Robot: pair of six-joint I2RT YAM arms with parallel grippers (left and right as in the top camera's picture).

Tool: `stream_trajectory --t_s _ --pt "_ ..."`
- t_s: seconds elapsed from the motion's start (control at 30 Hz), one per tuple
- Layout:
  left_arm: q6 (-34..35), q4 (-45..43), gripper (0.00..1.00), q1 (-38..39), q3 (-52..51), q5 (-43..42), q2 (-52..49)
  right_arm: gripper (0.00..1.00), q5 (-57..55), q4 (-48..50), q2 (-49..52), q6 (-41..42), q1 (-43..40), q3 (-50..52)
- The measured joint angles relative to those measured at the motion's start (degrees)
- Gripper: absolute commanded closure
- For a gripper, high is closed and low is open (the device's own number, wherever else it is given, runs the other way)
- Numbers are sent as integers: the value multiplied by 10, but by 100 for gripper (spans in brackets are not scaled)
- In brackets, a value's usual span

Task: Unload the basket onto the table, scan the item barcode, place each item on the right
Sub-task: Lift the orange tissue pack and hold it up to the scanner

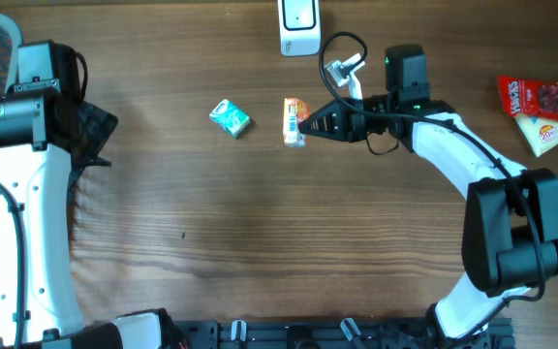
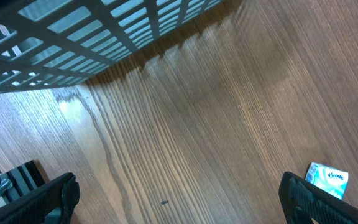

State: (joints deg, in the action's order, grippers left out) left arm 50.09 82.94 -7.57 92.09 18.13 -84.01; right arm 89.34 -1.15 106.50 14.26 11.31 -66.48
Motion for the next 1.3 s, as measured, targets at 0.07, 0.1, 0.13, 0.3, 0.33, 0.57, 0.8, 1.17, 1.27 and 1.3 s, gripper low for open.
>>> stream_trajectory --t_s 0.07,0.1,0.13,0.3,0.33,0.57,0.8,1.17,1.27,1.3 --pt "0 0 0 0 0 0 0 96 0 59 0 40 0 0" --pt "0 -1 0 0 0 0 0 96 0 90 0 65 0 0" --pt "0 0 0 0 0 0 0 96 0 117 0 89 0 1" --pt "0 -1 0 0 0 0 0 96 0 176 0 165 0 1" --pt "0 0 0 0 0 0 0 96 0 176 0 173 -1 1" --pt "0 0 0 0 0 0 0 95 0 177 0 202 -2 1" --pt "0 0 0 0 0 0 0 95 -182 141 0 267 -2 1" --pt "0 0 0 0 0 0 0 95 -939 -251 0 -4 52 -225" --pt "0 0 0 0 0 0 0 95 -1044 -157 -1 -83 71 -239" --pt "0 0 0 0 0 0 0 95 -1075 -127 0 -111 76 -239"
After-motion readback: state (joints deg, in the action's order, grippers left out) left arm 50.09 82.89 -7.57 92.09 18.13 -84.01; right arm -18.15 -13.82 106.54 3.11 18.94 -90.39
